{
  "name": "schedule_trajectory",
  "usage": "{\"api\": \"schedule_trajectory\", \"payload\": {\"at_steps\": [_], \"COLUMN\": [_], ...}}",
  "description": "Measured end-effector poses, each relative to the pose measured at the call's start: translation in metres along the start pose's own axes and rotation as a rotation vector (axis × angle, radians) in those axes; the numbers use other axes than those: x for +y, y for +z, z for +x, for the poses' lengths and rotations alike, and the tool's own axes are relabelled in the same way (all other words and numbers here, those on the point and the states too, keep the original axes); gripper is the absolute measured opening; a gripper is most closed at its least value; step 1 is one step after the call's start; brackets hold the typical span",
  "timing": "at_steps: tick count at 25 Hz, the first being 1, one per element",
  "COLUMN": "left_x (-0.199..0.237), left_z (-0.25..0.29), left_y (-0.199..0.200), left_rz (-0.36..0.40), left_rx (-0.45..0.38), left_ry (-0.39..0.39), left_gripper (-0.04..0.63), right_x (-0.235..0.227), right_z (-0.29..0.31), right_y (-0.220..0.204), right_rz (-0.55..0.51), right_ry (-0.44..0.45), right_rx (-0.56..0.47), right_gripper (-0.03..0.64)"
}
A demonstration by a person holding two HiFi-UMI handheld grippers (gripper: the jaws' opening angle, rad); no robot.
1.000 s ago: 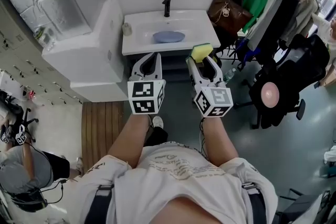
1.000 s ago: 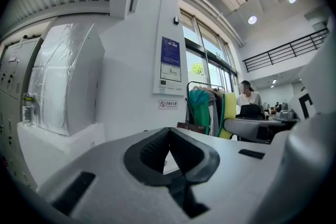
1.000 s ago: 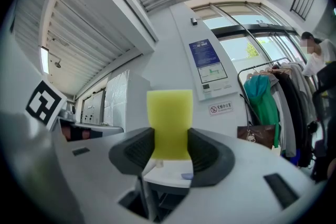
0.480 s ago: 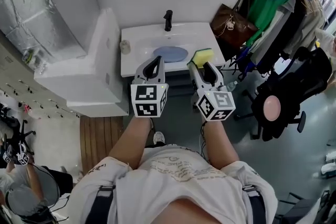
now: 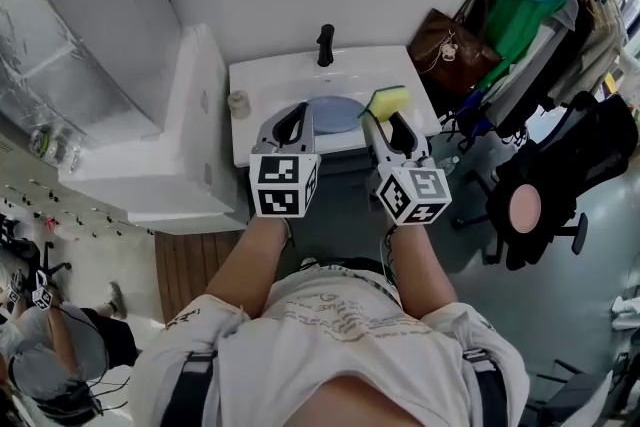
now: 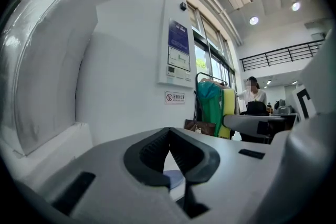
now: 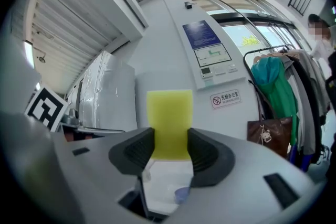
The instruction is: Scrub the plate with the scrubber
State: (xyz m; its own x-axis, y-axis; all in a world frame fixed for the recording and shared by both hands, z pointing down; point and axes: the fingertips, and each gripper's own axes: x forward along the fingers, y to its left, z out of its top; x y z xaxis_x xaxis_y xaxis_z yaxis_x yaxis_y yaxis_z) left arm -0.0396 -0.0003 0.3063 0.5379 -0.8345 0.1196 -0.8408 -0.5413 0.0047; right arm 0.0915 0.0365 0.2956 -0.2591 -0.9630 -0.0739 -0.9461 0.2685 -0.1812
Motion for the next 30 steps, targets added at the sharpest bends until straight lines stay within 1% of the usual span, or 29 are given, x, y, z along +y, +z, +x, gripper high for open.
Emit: {"api": "schedule_trajectory", "payload": {"at_steps": [9, 17, 23, 30], "left_x": [0.031, 0.058, 0.068, 0.080], "left_z": [0.031, 0.074, 0.116, 0.165], "left_y": [-0.018, -0.040, -0.045, -0.068], "left_rz": [-0.003, -0.026, -0.026, -0.035], "left_rx": [0.051, 0.104, 0.127, 0.198], "left_ry": [0.009, 0.026, 0.038, 0.071], "left_gripper": [0.017, 0.017, 0.017, 0.017], "right_x": [-0.014, -0.031, -0.061, -0.095], "right_z": [0.039, 0.088, 0.123, 0.165], "right_y": [-0.022, -0.045, -0.060, -0.091], "right_rz": [0.028, 0.005, 0.010, -0.005], "right_ry": [-0.005, 0.025, 0.048, 0.088], "right_rx": [0.035, 0.089, 0.130, 0.222], "right_gripper": [0.202, 0.202, 0.202, 0.202]}}
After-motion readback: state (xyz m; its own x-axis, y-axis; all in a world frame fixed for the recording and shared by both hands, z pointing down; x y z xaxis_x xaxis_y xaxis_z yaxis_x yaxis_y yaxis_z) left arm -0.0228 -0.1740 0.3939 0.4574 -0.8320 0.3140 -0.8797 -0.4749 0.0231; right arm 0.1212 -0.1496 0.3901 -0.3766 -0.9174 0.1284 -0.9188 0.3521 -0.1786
